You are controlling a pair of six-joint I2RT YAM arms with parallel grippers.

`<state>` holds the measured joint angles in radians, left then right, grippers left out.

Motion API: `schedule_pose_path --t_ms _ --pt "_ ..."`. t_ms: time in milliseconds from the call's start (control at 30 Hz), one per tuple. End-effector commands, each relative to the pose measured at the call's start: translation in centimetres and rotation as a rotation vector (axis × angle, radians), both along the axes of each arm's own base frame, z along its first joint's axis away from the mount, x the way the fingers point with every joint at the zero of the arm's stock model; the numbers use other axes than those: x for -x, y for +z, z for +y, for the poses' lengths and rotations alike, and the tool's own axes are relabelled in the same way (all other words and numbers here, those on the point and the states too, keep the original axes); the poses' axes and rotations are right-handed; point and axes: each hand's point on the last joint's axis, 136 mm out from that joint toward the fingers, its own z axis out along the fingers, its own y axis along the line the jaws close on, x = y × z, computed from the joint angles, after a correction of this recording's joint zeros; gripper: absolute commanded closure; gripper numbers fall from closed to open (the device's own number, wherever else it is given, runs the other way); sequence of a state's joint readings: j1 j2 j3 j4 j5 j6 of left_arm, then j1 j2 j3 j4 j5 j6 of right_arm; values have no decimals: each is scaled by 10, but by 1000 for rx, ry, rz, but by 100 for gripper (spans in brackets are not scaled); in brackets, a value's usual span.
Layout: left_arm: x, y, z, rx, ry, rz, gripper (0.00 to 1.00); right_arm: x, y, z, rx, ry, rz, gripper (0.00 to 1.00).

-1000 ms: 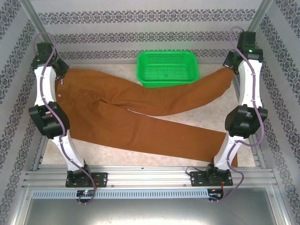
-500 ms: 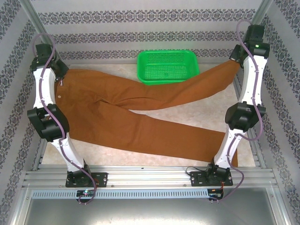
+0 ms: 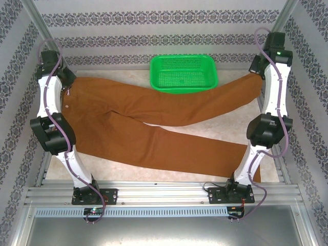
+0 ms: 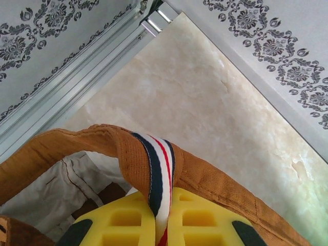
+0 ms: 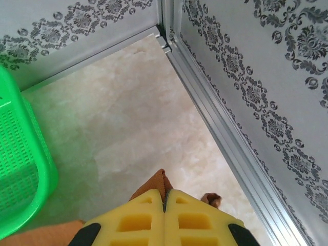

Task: Roll up the long pants

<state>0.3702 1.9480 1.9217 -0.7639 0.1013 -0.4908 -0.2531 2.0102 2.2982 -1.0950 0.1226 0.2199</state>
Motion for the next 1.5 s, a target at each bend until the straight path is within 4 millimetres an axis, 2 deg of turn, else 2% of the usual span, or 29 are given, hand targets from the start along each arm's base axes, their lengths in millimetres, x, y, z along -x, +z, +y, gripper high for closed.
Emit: schedule_pose_path --t_ms 0,133,233,333,533,667,800,933,1033,1133,1300,1400,1467 --pt "4 30 12 -40 34 -84 100 17 53 -4 102 -24 -136 100" --pt "7 37 12 -32 38 -103 100 34 39 -4 109 -40 -93 100" --pt "18 39 18 -48 62 -102 100 46 30 -3 109 -54 -99 100" --pt "37 36 37 -29 134 -110 100 64 23 -7 116 -90 -102 100" --pt "75 21 81 49 315 -193 100 109 11 -22 133 -212 -215 100" --pt "83 13 87 48 367 -208 100 143 10 -40 178 -316 -305 100" --pt "93 13 92 19 417 -251 100 171 7 -49 250 -369 -388 100" --pt "113 9 95 -1 489 -272 100 195 -18 -64 238 -483 -416 100" --pt "137 -1 96 -11 555 -267 100 209 -38 -72 184 -549 -381 100" --pt "167 -7 99 -17 636 -253 100 222 -45 -75 183 -595 -371 100" --pt "235 -11 91 -102 818 -136 100 253 -50 -77 186 -724 -378 100" --pt "279 -17 84 -147 956 -95 100 275 -63 -75 133 -827 -383 100" --pt "299 -23 79 -139 1018 -71 100 290 -71 -72 106 -890 -384 100"
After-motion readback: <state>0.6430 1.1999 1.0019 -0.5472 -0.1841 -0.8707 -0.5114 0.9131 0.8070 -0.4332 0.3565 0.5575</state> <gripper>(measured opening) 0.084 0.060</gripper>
